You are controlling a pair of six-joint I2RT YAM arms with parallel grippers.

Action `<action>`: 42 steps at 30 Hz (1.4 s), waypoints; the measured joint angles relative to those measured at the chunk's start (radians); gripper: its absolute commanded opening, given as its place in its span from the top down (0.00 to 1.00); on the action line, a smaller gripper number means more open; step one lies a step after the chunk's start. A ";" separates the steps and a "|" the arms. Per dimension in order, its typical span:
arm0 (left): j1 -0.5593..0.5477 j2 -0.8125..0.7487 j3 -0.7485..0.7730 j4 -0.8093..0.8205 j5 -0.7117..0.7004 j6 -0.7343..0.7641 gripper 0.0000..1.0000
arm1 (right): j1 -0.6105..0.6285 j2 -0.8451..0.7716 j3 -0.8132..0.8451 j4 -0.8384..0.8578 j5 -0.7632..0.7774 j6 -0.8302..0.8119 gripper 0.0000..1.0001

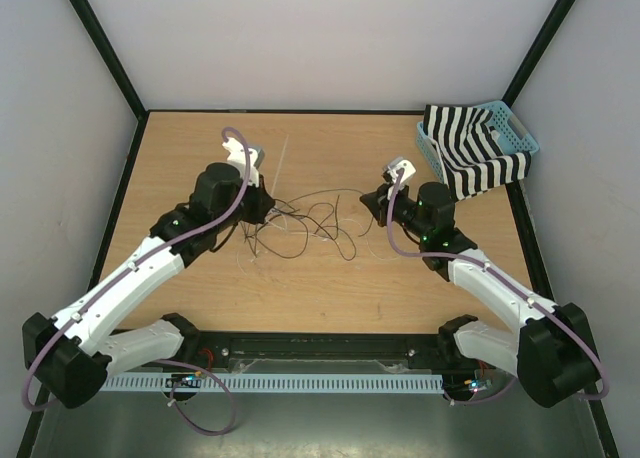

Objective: Zip-tie the wires
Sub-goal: Adjust the cable at the center of the board.

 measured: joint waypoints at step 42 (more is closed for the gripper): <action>-0.009 -0.003 0.147 -0.007 -0.043 0.031 1.00 | -0.005 0.037 0.007 -0.022 -0.046 0.053 0.60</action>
